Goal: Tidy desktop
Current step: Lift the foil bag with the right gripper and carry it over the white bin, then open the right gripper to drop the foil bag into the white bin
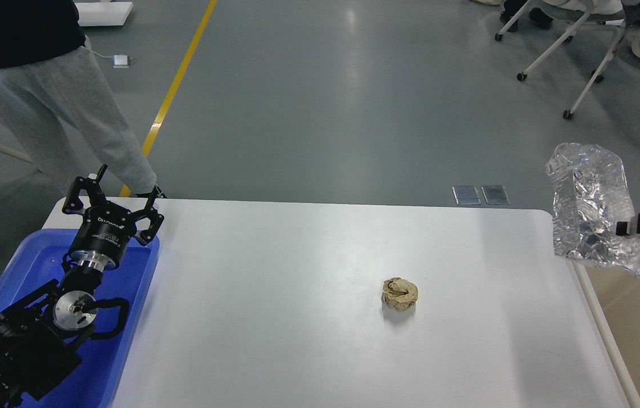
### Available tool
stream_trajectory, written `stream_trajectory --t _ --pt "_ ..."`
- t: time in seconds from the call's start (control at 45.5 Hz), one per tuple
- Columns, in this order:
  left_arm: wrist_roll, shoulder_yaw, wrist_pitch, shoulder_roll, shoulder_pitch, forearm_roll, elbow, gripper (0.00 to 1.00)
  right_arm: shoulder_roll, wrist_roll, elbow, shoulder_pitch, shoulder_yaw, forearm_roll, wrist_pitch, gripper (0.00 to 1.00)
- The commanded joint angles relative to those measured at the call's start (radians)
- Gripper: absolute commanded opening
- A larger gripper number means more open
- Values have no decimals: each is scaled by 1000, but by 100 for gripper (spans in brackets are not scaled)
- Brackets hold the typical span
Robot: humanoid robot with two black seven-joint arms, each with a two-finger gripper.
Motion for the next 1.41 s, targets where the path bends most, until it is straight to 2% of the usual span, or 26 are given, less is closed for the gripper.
stream_trajectory --t 0.0,0.22,0.44,0.594,0.792,1.012,1.386 --pt "0 0 -1 0 0 0 0 100 6 40 -110 -111 0 156 -106 0" --pt "0 0 -1 0 0 0 0 100 19 77 -211 -220 0 394 -175 0" --pt "0 0 -1 0 0 0 0 100 52 86 -325 -311 0 566 -216 0" --pt "0 0 1 0 0 0 0 100 119 86 -408 -394 5 638 -264 0" --pt "-1 0 1 0 0 1 0 100 231 87 -506 -475 7 746 -313 0" --pt "0 0 1 0 2 0 0 100 392 86 -693 -555 14 832 -339 0" --pt "0 0 1 0 0 0 0 100 683 81 -1173 -624 45 913 -324 0"
